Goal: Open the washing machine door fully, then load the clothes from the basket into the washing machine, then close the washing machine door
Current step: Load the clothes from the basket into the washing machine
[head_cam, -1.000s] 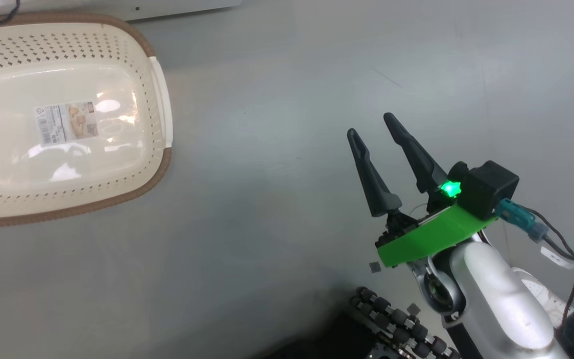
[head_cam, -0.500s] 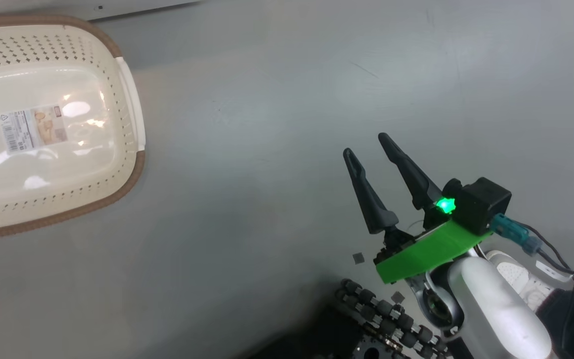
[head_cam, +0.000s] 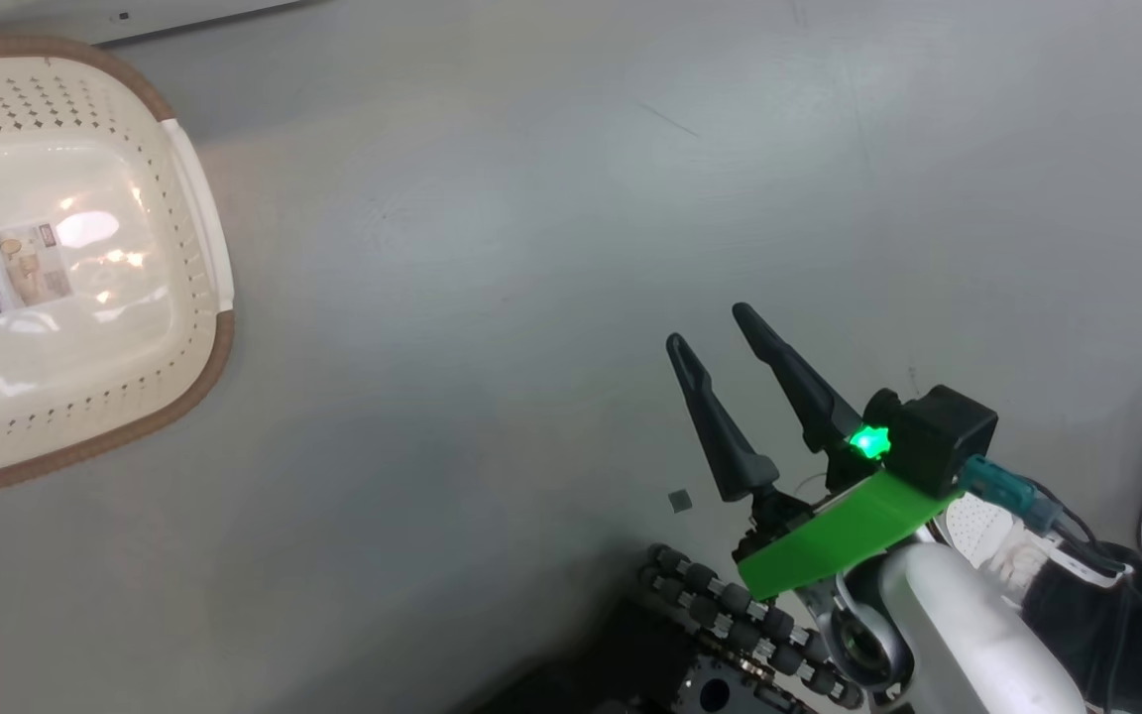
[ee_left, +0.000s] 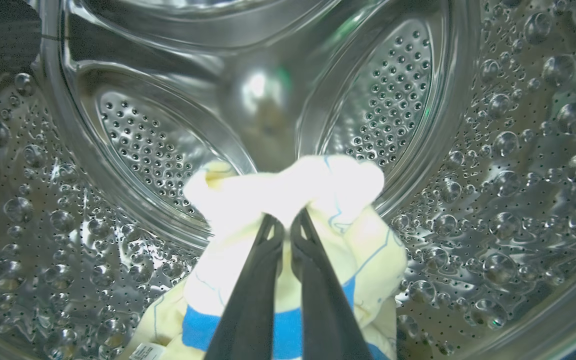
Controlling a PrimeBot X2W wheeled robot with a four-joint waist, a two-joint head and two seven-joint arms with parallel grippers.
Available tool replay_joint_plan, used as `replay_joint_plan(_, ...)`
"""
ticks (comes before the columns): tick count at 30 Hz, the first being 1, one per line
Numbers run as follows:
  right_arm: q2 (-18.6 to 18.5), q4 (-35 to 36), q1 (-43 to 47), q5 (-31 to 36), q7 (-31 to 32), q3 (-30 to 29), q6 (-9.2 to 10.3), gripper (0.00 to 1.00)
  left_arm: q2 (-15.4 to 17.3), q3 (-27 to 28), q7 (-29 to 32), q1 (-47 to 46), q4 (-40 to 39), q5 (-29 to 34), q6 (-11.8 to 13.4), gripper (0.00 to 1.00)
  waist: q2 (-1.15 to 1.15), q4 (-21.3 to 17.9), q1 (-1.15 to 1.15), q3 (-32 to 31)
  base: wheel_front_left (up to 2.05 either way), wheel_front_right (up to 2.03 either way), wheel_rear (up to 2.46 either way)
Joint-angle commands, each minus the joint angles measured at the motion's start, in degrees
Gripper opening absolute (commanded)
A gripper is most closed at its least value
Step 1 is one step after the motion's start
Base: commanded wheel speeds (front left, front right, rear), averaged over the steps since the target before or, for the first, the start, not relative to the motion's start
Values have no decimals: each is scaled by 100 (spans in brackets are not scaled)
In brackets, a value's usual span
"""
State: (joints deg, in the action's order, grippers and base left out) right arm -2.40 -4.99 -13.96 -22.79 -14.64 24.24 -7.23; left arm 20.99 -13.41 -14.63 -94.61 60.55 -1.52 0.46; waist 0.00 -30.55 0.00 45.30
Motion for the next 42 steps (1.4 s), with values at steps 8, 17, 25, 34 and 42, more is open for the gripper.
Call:
replay_joint_plan(8, -48, 98, 328, -40, -36, 84, -25, 100, 215, -222, 217, -544, 594, 95, -115, 0, 0, -56, 0, -123, 0, 0, 0)
replay_joint_plan(17, -48, 58, 356, -47, -36, 113, -25, 100, 107, -272, 852, -720, 1093, -37, -259, 31, 0, -41, 0, -249, 0, 0, 0)
replay_joint_plan(25, -48, 42, 364, -96, -36, 78, -25, 100, -40, -304, 1568, -689, 1249, -195, -438, 100, 0, 4, 0, -298, 0, 0, 0)
replay_joint_plan(34, -48, 40, 348, -87, -36, -41, -25, 100, -221, -399, 1896, -502, 1292, -263, -350, 100, 0, 152, 0, -366, 0, 0, 0)
replay_joint_plan(42, -48, 33, 287, 2, -36, -131, -25, 100, -377, -365, 1666, -240, 1300, -412, -206, 100, 0, 379, 0, -554, 0, 0, 0)
